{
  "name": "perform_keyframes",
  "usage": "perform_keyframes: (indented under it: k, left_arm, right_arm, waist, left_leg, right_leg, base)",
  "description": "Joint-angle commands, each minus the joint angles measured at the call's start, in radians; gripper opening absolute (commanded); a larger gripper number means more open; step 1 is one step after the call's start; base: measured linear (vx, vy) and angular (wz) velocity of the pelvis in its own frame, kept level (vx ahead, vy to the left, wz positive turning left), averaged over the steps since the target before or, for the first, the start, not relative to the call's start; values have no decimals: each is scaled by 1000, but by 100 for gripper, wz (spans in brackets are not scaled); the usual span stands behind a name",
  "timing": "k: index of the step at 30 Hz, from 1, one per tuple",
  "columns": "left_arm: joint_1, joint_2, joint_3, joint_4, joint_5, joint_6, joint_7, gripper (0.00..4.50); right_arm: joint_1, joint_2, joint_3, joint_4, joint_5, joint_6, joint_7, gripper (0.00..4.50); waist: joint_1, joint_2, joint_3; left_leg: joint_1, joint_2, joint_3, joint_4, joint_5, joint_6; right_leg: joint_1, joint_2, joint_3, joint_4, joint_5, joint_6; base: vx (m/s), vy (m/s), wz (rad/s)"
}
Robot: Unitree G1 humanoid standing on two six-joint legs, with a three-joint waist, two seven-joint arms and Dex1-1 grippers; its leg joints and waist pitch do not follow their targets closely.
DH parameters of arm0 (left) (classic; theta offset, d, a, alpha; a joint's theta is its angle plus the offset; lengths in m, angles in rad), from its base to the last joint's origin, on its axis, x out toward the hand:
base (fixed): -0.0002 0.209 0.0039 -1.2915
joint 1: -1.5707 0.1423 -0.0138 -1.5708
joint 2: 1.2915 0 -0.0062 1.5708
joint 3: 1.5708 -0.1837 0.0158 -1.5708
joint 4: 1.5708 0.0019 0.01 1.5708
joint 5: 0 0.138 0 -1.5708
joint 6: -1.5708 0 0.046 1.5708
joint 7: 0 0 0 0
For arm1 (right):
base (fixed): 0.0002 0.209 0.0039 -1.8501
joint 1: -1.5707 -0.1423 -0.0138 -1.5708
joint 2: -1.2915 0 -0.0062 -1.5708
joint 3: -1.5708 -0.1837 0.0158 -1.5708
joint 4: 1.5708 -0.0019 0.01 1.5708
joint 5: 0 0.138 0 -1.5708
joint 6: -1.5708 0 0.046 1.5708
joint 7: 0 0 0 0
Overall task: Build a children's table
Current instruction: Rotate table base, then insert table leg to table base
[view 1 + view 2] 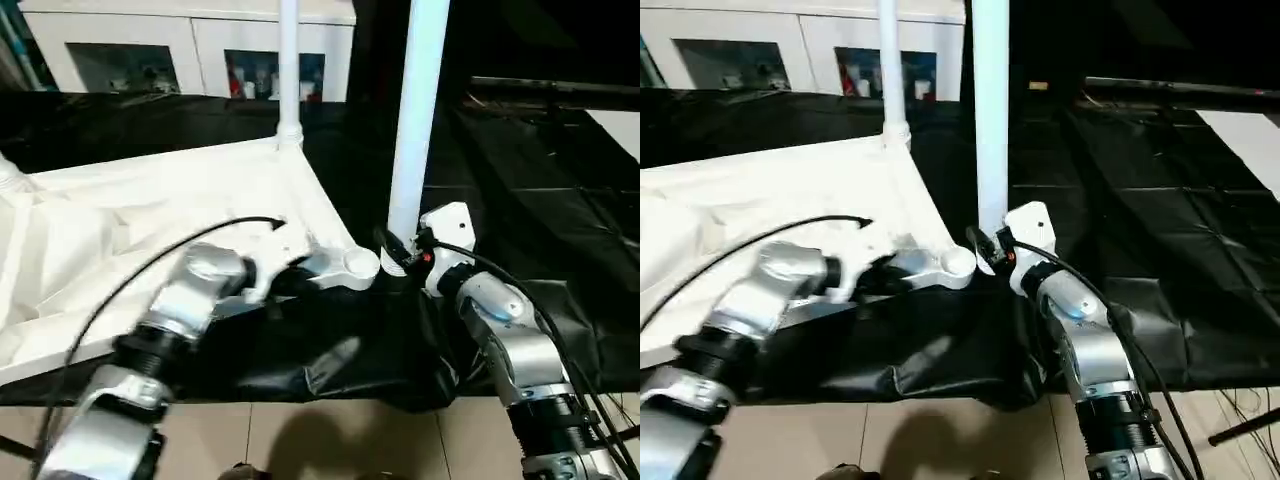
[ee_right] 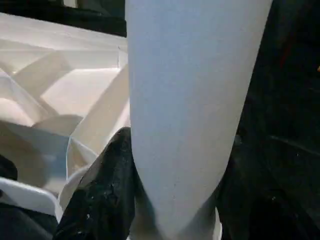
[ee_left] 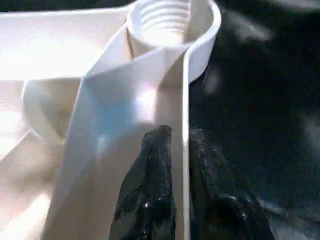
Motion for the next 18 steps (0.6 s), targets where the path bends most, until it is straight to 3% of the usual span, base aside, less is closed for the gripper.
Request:
perform_keyframes:
  k: [1,5,6,10,14,15,16,18]
  left_arm:
    - [-2,34,-18,12,29,33,4,71]
    - [-3,43,-25,7,12,40,-17,71]
    - [-2,44,-26,5,9,38,-20,43]
    - [2,32,-17,9,-16,23,-26,31]
    - [18,32,-21,-7,-34,20,-37,2]
    - [29,28,-18,-28,-46,33,-37,0]
    - [32,28,-18,-35,-47,37,-37,0]
    - [34,28,-22,-47,-51,39,-41,0]
  right_arm:
    - [-19,-5,-8,-7,8,-19,-1,186]
    - [-19,-4,-10,-5,8,-21,0,186]
    - [-20,-3,-10,-5,8,-21,0,186]
    - [-46,15,-17,4,46,-10,29,186]
    - [-88,35,-32,24,128,58,100,186]
    - [-113,30,-32,43,169,123,159,186]
    - [-122,26,-31,55,179,137,180,186]
    - [-143,10,-24,81,186,165,225,186]
  waist:
    - [4,1,-66]
    - [-2,-1,-65]
    - [-3,-2,-65]
    - [-2,-3,-67]
    - [-2,-5,-68]
    - [-1,-8,-69]
    - [-3,-14,-69]
    - [1,-16,-72]
  left_leg:
    - [23,109,-57,-83,-141,21]
    - [22,108,-59,-85,-163,9]
    - [22,108,-59,-85,-163,10]
    - [23,107,-56,-81,-141,23]
    - [24,109,-56,-81,-137,32]
    - [22,110,-57,-81,-121,40]
    - [22,111,-55,-80,-112,45]
    - [22,109,-52,-76,-73,58]
  right_leg:
    - [41,-122,73,-77,-112,-247]
    - [42,-124,74,-80,-143,-244]
    - [42,-123,74,-80,-146,-243]
    - [40,-124,74,-77,-116,-253]
    - [40,-123,73,-74,-114,-256]
    - [44,-123,72,-71,-96,-261]
    - [43,-122,72,-70,-86,-262]
    - [43,-122,70,-66,-47,-269]
  base:
    - [0,0,0]
    - [0,0,0]
    - [0,0,0]
    - [0,0,0]
    - [0,0,0]
    - [0,0,0]
    - [0,0,0]
    - [0,0,0]
